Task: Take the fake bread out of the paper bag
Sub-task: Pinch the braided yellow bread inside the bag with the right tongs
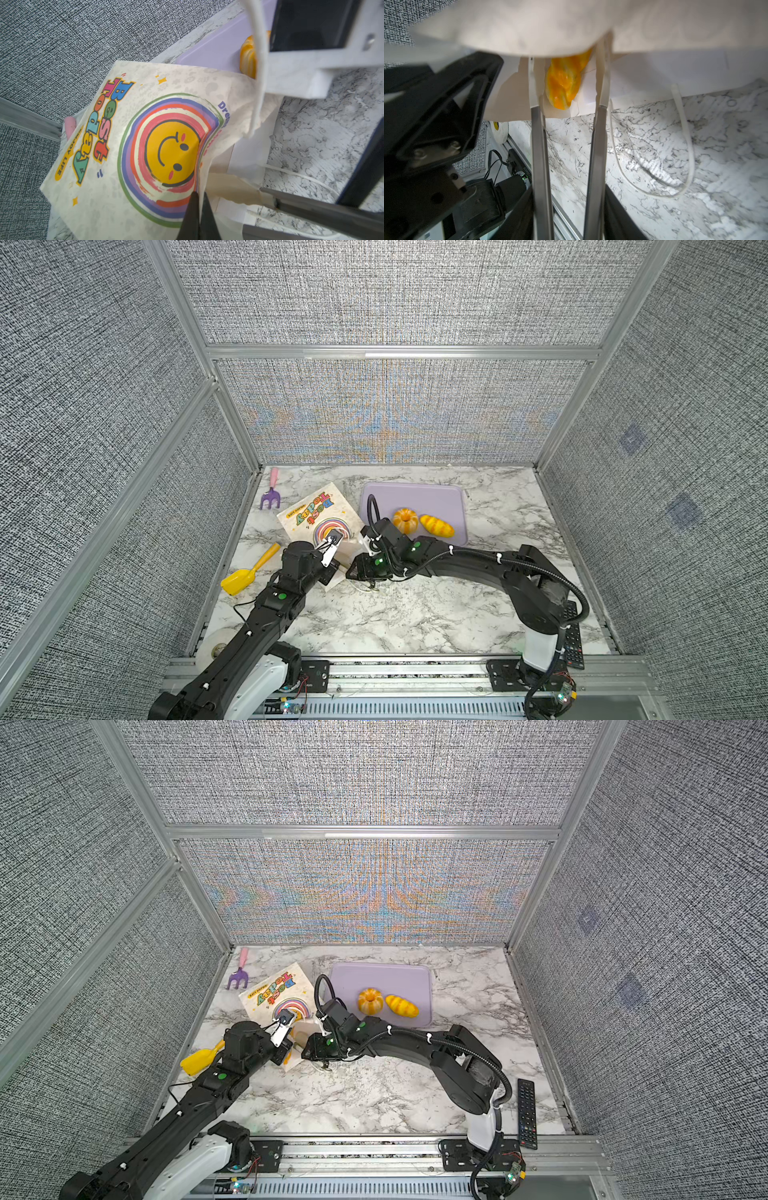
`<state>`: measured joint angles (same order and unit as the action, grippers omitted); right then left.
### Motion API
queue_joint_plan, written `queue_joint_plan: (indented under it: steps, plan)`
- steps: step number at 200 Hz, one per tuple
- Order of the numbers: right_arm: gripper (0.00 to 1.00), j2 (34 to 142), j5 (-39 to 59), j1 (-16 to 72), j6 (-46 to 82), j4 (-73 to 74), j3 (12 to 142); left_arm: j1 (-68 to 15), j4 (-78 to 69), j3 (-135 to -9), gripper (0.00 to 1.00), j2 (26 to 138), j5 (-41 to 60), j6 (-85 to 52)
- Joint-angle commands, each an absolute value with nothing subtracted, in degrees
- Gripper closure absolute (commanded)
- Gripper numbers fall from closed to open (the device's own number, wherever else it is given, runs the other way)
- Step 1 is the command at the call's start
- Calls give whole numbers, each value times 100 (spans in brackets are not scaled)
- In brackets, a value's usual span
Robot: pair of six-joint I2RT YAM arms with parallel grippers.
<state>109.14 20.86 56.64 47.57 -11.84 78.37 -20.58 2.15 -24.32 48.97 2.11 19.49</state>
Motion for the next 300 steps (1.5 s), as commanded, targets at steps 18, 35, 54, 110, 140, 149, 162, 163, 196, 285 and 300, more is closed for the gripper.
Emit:
queue_joint_plan:
  steps: [18, 35, 54, 110, 140, 149, 162, 163, 196, 285, 300]
  plan:
    - [52, 11181, 1980, 5677, 4633, -1421, 8182, -2054, 220, -2479, 100, 4928, 309, 1934]
    - [51, 11296, 1992, 5682, 4676, -1396, 8308, -2056, 235, -2483, 100, 4931, 325, 1942]
    - [51, 11420, 1923, 5695, 4702, -1448, 8428, -2052, 246, -2487, 100, 4952, 347, 1952]
    - [64, 11618, 1784, 5738, 4861, -1220, 8438, -2057, 263, -2496, 100, 4975, 378, 1965]
    - [91, 11431, 1787, 5746, 4829, -1141, 8196, -2056, 281, -2471, 100, 4915, 356, 1960]
    - [98, 11315, 1762, 5741, 4795, -1173, 8109, -2056, 270, -2470, 100, 4897, 343, 1960]
    - [100, 11155, 1722, 5739, 4722, -1267, 8004, -2048, 264, -2477, 100, 4887, 347, 1954]
    - [100, 11141, 1714, 5735, 4712, -1275, 7992, -2048, 264, -2478, 100, 4887, 349, 1953]
    - [100, 10576, 1743, 5740, 4582, -1285, 7581, -2051, 291, -2506, 100, 4835, 430, 1890]
    - [100, 9920, 2094, 5726, 4193, -1772, 7359, -2056, 224, -2504, 100, 4834, 308, 1724]
    - [100, 9782, 2116, 5772, 4253, -1715, 7143, -2057, 215, -2543, 100, 4850, 255, 1662]
